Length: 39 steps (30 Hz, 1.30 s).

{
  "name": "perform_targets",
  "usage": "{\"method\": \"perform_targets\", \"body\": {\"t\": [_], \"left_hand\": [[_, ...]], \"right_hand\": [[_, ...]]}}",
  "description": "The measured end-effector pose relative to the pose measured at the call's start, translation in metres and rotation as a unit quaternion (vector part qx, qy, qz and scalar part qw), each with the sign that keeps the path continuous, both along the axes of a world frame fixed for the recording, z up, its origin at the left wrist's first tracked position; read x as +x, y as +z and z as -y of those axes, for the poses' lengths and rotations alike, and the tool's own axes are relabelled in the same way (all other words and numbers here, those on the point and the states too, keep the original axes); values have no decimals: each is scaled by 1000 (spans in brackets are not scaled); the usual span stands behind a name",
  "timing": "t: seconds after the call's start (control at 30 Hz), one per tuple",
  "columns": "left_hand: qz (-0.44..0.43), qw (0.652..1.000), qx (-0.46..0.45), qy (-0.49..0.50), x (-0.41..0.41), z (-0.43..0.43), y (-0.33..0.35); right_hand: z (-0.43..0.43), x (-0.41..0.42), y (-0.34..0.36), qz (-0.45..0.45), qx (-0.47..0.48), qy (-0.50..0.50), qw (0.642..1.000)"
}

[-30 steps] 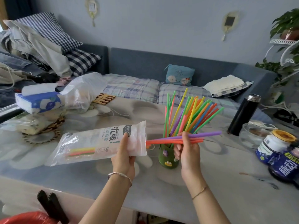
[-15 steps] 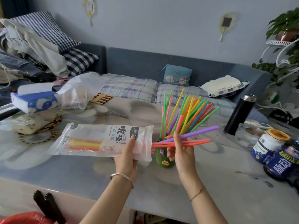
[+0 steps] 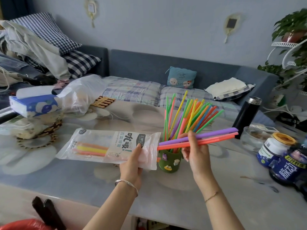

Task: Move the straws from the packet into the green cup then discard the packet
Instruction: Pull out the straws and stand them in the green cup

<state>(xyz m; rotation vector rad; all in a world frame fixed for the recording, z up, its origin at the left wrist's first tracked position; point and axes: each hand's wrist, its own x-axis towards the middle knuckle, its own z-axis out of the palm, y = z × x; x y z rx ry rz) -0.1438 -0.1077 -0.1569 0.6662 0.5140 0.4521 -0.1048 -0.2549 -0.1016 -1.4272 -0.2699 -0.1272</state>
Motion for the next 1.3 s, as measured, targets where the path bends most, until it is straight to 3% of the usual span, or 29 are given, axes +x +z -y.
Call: {"method": "perform_targets", "body": {"t": [0.27,0.43,0.57,0.8,1.0,1.1,1.3], "left_hand": [[-3,1000,-5,-20,0,4,0],[-3,1000,-20,15,0,-5,3],[-13,1000,-15,11,-2,-7,0],[-24,999,-18,12,2,-7,-4],[-12,999,-34,20,0,-3,1],[-10,999,-33,18,1,-4,2],[-15,1000,-19,12,4,-8,-3]], "right_hand": [[-15,-7,-7,24,-24,36,999],[10,5,8,30,1,-28,999],[27,16,14,54,-44,-88,994],[27,20,9,191,-253,-93,944],[12,31,-8,151,-453,-60,877],[5,33,-8,126,-457,-62,878],[-3,37,-7,140,-350,-88,922]]}}
